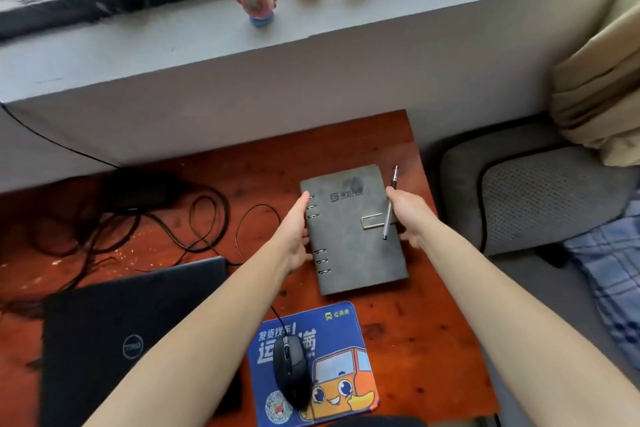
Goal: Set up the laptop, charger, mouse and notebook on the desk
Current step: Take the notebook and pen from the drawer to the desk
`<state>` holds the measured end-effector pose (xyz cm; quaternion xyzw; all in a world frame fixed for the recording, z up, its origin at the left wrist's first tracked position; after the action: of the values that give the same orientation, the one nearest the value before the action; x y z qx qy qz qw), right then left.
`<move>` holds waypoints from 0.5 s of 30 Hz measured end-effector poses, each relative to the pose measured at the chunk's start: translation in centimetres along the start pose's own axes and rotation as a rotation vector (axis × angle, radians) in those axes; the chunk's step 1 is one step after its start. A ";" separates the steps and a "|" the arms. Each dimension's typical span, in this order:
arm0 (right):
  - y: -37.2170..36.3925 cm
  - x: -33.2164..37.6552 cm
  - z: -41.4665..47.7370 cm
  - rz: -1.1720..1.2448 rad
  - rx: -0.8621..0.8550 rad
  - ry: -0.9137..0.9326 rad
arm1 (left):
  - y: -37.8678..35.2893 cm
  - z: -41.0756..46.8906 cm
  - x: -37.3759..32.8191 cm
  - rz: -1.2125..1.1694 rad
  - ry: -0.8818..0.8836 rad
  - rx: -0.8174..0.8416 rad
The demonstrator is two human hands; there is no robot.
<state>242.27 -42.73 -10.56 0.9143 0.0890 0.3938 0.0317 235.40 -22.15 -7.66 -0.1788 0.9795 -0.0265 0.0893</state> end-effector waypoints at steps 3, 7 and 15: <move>-0.1 -0.1 -0.3 0.036 -0.017 0.004 | 0.4 0.2 -0.1 0.012 0.001 0.011; 0.2 -0.1 -1.2 0.053 -0.069 0.033 | 1.2 -0.8 -0.2 0.041 -0.008 0.036; -1.6 0.1 -5.6 -0.041 -0.159 0.216 | 6.5 -4.4 -0.4 0.180 -0.336 -0.102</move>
<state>238.04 -41.17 -6.88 0.8593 0.0789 0.4949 0.1025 232.69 -15.90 -3.80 -0.0964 0.9629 0.0615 0.2444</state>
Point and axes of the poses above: each hand's wrist, its own z-axis towards the middle knuckle, its own y-axis out of the back of the hand, x = y × z, the point moved 5 cm from there along z, towards the middle knuckle, and after that the axes turned 15 degrees about y, right-handed, at the moved point
